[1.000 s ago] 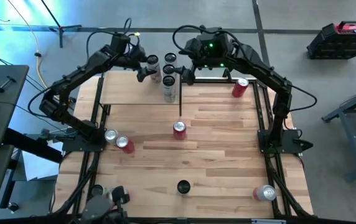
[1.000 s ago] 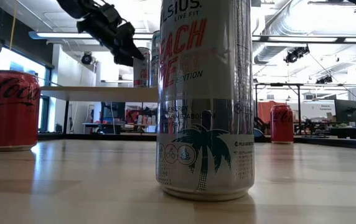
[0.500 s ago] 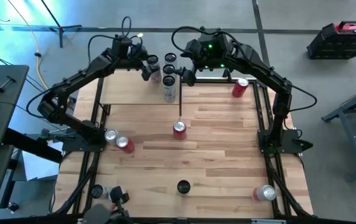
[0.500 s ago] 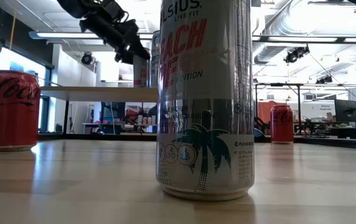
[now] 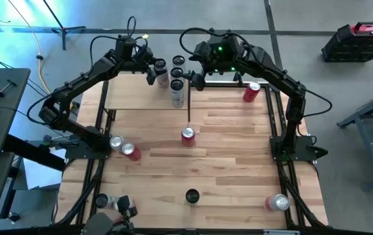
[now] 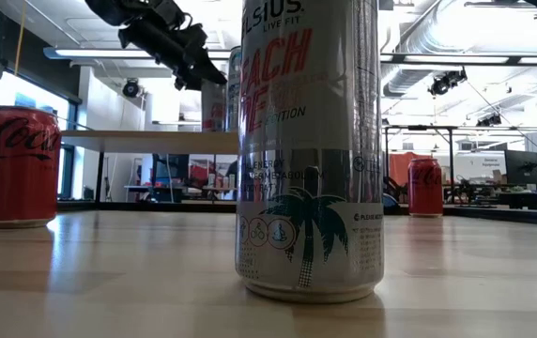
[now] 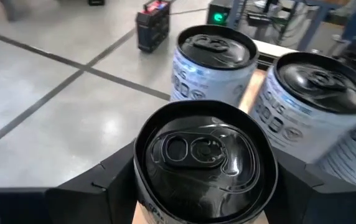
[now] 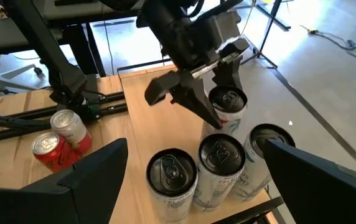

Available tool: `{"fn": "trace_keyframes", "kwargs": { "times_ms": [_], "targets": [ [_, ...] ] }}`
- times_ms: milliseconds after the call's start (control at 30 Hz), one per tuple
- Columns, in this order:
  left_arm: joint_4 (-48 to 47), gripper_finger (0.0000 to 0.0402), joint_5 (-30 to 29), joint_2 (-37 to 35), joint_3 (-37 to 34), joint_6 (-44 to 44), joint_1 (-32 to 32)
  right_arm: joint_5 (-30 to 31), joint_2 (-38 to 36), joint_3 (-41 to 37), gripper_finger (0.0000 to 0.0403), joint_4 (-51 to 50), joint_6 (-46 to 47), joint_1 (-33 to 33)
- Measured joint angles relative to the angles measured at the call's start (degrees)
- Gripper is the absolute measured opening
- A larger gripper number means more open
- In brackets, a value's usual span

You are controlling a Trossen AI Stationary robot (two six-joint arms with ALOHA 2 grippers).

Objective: Place canned beverage on shelf
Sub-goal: Put the middle pink soda can on the shelf

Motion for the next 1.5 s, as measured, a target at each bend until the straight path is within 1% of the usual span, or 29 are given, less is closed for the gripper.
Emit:
{"fn": "trace_keyframes", "kwargs": {
  "times_ms": [100,167,267,333,400,500,600,667,767,833,933,1100,1300,1500],
  "targets": [
    [-0.6,0.0240,2.8,0.0,0.9,2.6,0.8,-0.1,0.0,0.0,0.0362,-0.5,1.0,0.0],
    [-1.9,0.0240,3.9,0.0,2.1,5.9,1.6,-0.3,0.0,0.0,0.0362,-1.0,1.5,0.0],
    [-4.6,0.0240,7.5,0.4,3.9,10.4,3.2,-0.3,0.0,0.0,0.0362,-1.2,1.9,0.4],
    [-5.0,0.0240,11.4,1.9,5.5,11.8,4.2,-0.4,0.0,0.0,0.0362,-1.2,1.9,1.0],
    [-7.8,0.0240,15.3,3.8,7.4,12.8,5.5,-0.5,0.0,0.0,0.0362,-1.2,2.2,1.5],
    [-12.8,0.0240,17.7,7.3,12.0,16.2,6.8,-0.6,0.0,0.0,0.0362,-1.2,2.6,2.3],
    [-19.8,0.0240,18.5,9.8,17.9,21.3,7.7,-0.6,0.0,0.0,0.0362,-1.2,2.6,3.0],
    [-23.5,0.0240,18.7,11.7,20.6,25.0,7.9,-0.6,0.0,0.0,0.0362,-1.2,2.6,3.2],
    [-28.4,0.0240,18.9,14.3,23.0,28.8,7.9,-0.6,0.0,0.0,0.0362,-1.2,2.6,3.3],
    [-30.2,0.0240,21.2,15.5,23.8,30.2,7.8,-0.5,0.0,-0.4,0.0362,-0.7,2.5,3.3],
    [-30.9,0.0240,22.6,16.8,24.0,31.7,7.8,-0.2,0.1,-2.0,0.0362,-0.2,2.3,2.9],
    [-30.9,0.0240,23.0,17.0,24.1,32.7,7.8,-1.5,0.1,-3.9,0.0362,0.1,2.2,1.9],
    [-30.6,0.0240,23.0,17.0,24.1,35.3,7.3,-2.7,0.1,-4.0,0.0362,0.6,1.9,1.7],
    [-30.5,0.0243,25.7,17.0,23.9,35.5,7.3,-2.7,0.1,-4.0,0.0362,0.6,1.0,1.6]
  ]
}}
